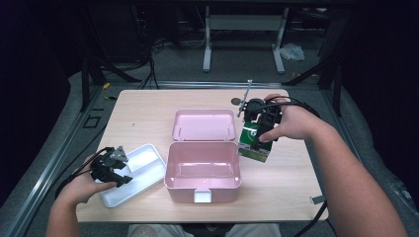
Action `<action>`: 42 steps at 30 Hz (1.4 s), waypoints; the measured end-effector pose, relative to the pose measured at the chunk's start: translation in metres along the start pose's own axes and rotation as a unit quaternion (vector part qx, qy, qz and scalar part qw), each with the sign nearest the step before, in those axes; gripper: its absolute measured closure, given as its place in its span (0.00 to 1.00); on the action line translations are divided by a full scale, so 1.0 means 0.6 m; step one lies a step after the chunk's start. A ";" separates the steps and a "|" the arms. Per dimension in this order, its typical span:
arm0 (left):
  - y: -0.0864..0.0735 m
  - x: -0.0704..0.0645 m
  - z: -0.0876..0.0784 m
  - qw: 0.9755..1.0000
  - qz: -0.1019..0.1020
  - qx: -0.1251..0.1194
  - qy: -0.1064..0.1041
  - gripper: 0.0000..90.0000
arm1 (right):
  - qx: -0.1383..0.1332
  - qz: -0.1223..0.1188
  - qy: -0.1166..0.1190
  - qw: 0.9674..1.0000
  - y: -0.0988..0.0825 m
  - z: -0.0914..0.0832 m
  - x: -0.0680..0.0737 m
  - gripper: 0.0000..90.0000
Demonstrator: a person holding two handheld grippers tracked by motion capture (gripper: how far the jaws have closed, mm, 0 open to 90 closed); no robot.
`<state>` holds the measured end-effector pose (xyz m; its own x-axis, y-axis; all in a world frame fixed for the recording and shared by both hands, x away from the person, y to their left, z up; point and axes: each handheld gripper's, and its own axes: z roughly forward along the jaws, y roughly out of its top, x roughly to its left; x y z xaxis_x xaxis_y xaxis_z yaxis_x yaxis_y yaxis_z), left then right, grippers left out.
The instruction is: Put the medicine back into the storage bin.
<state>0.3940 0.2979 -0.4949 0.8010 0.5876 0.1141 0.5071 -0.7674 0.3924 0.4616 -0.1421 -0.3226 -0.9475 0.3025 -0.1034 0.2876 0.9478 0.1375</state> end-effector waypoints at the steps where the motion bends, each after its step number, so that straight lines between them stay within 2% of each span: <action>1: 0.000 0.000 0.000 1.000 0.000 0.001 -0.001 0.46 | 0.000 -0.004 0.003 1.000 0.005 -0.002 0.002 0.18; 9: -0.002 0.001 -0.001 1.000 -0.001 -0.002 0.000 0.46 | -0.011 -0.049 0.006 0.999 0.050 -0.007 0.029 0.18; 13: -0.003 0.002 0.000 1.000 -0.001 -0.002 0.001 0.46 | -0.012 -0.075 0.014 0.997 0.074 -0.004 0.046 0.18; 14: -0.003 0.002 0.000 1.000 -0.001 -0.002 0.000 0.46 | -0.003 -0.082 0.023 0.996 0.080 -0.005 0.049 0.18; 17: -0.002 0.001 -0.001 1.000 -0.001 -0.003 0.000 0.46 | -0.016 -0.093 0.022 0.995 0.093 0.003 0.060 0.18; 18: -0.002 0.001 -0.001 1.000 0.000 -0.003 0.001 0.46 | -0.009 -0.100 0.025 0.995 0.098 0.004 0.062 0.18; 21: -0.003 0.001 -0.001 1.000 -0.001 -0.004 0.001 0.46 | -0.014 -0.107 0.025 0.994 0.108 0.011 0.070 0.18; 22: -0.003 0.001 -0.001 1.000 -0.001 -0.004 0.001 0.46 | -0.005 -0.112 0.033 0.993 0.112 0.010 0.070 0.18; 24: -0.003 0.002 -0.001 1.000 -0.001 -0.004 0.001 0.46 | -0.013 -0.114 0.034 0.993 0.117 0.015 0.074 0.18; 25: -0.003 0.002 -0.001 1.000 -0.001 -0.004 0.001 0.46 | -0.008 -0.118 0.031 0.992 0.119 0.014 0.076 0.18; 27: -0.003 0.002 -0.001 1.000 -0.001 -0.004 0.000 0.46 | -0.013 -0.120 0.024 0.992 0.122 0.018 0.079 0.18; 28: -0.002 0.002 -0.001 1.000 0.000 -0.004 0.000 0.46 | -0.006 -0.122 0.034 0.992 0.124 0.018 0.079 0.18; 33: -0.002 0.002 -0.001 1.000 0.000 -0.004 0.000 0.46 | 0.002 -0.131 0.029 0.991 0.131 0.023 0.084 0.18; 34: -0.002 0.002 -0.001 1.000 0.000 -0.004 0.001 0.46 | -0.004 -0.128 0.035 0.991 0.131 0.026 0.084 0.18; 42: -0.002 0.002 0.000 1.000 0.000 -0.004 -0.001 0.46 | -0.006 -0.132 0.034 0.991 0.137 0.035 0.088 0.18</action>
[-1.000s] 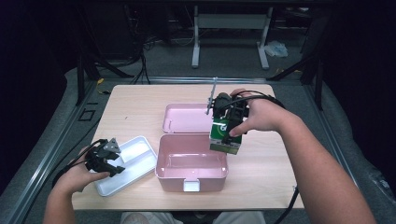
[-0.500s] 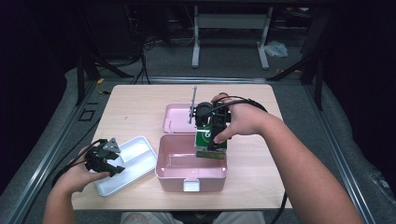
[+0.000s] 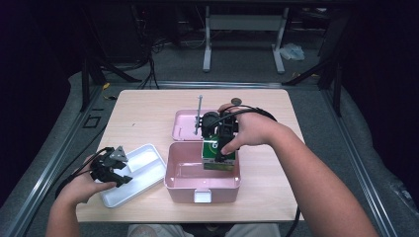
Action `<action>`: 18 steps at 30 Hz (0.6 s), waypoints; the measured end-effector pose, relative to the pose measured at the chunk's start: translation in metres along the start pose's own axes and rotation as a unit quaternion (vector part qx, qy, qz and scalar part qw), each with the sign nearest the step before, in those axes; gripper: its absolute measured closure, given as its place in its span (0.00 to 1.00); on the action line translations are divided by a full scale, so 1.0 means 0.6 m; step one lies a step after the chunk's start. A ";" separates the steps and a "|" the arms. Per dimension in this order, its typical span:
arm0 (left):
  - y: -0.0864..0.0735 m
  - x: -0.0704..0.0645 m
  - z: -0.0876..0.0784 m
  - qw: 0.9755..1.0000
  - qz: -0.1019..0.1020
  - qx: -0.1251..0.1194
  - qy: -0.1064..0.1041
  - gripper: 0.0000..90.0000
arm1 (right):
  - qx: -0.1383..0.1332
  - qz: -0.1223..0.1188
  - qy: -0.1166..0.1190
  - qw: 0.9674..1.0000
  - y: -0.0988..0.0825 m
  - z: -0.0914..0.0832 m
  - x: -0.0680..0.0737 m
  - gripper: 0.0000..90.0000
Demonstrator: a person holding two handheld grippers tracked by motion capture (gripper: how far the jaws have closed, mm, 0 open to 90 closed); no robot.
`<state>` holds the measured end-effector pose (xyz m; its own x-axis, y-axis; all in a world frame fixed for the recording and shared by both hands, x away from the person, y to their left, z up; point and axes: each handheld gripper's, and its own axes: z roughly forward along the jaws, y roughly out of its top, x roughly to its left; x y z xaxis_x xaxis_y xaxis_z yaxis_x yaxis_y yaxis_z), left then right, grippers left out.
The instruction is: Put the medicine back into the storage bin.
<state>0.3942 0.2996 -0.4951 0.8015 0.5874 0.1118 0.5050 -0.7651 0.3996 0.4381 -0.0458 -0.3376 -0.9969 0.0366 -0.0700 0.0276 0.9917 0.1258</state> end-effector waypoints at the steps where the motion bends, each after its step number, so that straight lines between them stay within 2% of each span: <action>1: 0.000 0.000 0.000 1.000 0.000 0.000 0.000 0.46 | 0.010 -0.002 -0.005 1.000 0.002 0.000 0.001 0.18; 8: 0.000 0.000 -0.001 1.000 0.001 0.000 0.001 0.46 | -0.002 -0.004 0.004 1.000 0.007 0.015 0.005 0.18; 11: 0.000 0.000 0.000 1.000 0.001 -0.001 0.001 0.46 | 0.007 -0.007 0.006 1.000 0.008 0.024 0.007 0.18; 18: 0.000 0.001 -0.001 1.000 0.000 -0.001 0.001 0.46 | 0.007 -0.006 0.011 1.000 0.008 0.052 0.010 0.18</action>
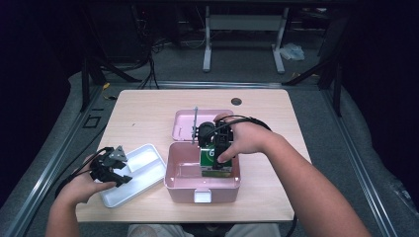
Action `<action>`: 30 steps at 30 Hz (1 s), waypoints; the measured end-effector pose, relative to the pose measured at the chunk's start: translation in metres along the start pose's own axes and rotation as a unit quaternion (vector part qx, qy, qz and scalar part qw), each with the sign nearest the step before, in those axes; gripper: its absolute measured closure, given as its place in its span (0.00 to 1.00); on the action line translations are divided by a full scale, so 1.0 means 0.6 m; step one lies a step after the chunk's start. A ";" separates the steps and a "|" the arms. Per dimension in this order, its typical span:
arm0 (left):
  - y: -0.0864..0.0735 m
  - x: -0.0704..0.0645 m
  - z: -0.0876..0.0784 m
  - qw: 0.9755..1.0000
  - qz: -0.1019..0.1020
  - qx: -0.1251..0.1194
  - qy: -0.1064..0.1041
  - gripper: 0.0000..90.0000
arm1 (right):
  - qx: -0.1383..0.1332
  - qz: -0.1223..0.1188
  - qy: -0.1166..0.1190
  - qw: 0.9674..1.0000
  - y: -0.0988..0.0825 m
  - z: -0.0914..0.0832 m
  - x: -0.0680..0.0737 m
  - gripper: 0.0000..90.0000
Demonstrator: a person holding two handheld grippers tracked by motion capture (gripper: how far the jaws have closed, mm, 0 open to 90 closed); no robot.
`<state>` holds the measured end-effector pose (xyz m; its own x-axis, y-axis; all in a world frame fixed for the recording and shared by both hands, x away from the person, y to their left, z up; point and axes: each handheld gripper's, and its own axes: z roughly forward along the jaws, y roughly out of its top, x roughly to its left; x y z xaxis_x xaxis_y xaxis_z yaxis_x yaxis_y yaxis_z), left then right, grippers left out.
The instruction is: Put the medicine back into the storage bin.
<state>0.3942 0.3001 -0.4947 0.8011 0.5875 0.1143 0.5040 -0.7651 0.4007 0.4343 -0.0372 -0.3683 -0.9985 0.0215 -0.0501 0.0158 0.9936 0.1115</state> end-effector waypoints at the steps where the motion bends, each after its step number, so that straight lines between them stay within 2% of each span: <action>1: 0.000 0.000 0.000 1.000 0.000 -0.001 0.001 0.46 | -0.001 0.000 -0.002 1.000 0.000 0.004 0.000 0.18; 18: -0.001 0.000 0.000 1.000 0.000 0.000 0.000 0.46 | -0.005 0.012 0.002 1.000 -0.004 0.076 -0.001 0.18; 21: -0.001 0.000 0.000 1.000 0.000 0.000 0.000 0.46 | -0.001 0.014 0.007 1.000 -0.005 0.085 -0.004 0.18; 26: -0.001 0.000 0.000 1.000 0.000 -0.001 -0.001 0.46 | 0.006 0.018 0.004 1.000 -0.008 0.102 -0.006 0.18; 29: -0.001 0.000 0.000 1.000 0.000 -0.001 -0.001 0.46 | 0.010 0.021 0.011 1.000 -0.011 0.112 -0.008 0.18; 30: -0.001 0.000 0.000 1.000 0.001 0.000 0.000 0.46 | 0.013 0.020 0.006 1.000 -0.012 0.114 -0.008 0.18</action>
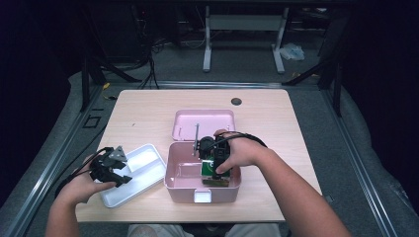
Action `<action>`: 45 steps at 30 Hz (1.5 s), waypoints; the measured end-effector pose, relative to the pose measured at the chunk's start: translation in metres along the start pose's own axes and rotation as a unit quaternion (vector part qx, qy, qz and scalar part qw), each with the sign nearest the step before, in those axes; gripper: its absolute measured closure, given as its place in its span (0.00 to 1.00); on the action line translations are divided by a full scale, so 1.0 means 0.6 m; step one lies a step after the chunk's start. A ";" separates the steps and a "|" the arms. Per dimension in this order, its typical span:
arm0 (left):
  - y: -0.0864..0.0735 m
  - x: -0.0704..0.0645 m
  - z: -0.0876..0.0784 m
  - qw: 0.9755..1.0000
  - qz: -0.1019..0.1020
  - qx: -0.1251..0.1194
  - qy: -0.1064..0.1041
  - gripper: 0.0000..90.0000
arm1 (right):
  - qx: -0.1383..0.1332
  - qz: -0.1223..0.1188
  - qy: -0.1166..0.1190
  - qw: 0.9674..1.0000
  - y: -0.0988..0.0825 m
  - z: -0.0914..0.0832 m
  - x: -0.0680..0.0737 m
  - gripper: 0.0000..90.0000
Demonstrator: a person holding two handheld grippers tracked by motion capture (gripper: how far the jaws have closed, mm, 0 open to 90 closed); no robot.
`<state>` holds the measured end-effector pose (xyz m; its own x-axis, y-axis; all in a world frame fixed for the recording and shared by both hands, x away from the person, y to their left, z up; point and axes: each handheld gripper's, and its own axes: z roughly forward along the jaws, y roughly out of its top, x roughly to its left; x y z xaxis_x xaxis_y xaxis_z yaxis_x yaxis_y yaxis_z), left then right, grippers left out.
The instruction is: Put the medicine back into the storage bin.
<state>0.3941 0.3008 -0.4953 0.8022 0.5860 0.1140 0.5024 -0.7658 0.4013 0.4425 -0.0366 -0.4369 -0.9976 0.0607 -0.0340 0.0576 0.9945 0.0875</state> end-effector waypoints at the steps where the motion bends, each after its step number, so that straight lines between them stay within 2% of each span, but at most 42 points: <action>1: 0.000 0.000 0.000 1.000 0.000 0.001 0.001 0.47 | -0.001 0.002 0.003 1.000 -0.001 0.003 -0.001 0.18; 5: -0.001 0.000 0.001 1.000 -0.002 0.002 0.000 0.47 | -0.004 0.007 0.003 1.000 -0.005 0.012 -0.004 0.17; 7: -0.001 0.001 0.001 1.000 -0.002 0.002 0.000 0.47 | -0.004 0.011 0.011 1.000 -0.006 0.016 -0.005 0.17; 19: 0.000 0.000 0.002 1.000 -0.001 0.003 -0.002 0.47 | 0.004 0.018 0.002 1.000 -0.011 0.026 -0.006 0.17; 22: 0.000 0.000 0.001 1.000 -0.001 0.002 -0.001 0.47 | -0.020 0.029 -0.003 0.999 -0.012 0.017 -0.009 0.16; 24: 0.000 0.000 0.001 1.000 -0.001 0.002 -0.001 0.47 | -0.021 0.036 0.006 0.999 -0.011 0.010 -0.012 0.16; 30: 0.000 0.000 0.000 1.000 -0.001 0.001 -0.001 0.47 | -0.020 0.038 0.001 0.999 -0.016 0.004 -0.009 0.17; 32: 0.000 0.000 0.000 1.000 -0.001 0.001 -0.001 0.47 | -0.031 0.041 0.003 0.999 -0.019 -0.001 -0.010 0.19; 40: 0.001 -0.002 0.003 1.000 0.001 0.002 -0.002 0.47 | -0.052 0.060 -0.015 0.997 -0.031 -0.036 -0.010 0.28; 43: 0.001 -0.002 0.003 1.000 0.002 0.002 -0.001 0.47 | -0.052 0.071 -0.018 0.996 -0.036 -0.047 -0.012 0.30; 45: 0.002 -0.004 0.003 1.000 0.002 0.000 0.000 0.47 | -0.057 0.090 -0.025 0.994 -0.047 -0.059 -0.019 0.31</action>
<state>0.3934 0.2981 -0.4967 0.8043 0.5831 0.1148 0.4998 -0.7681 0.4002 0.4506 -0.0684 -0.4037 -0.9680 0.2444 -0.0561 0.2280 0.9510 0.2088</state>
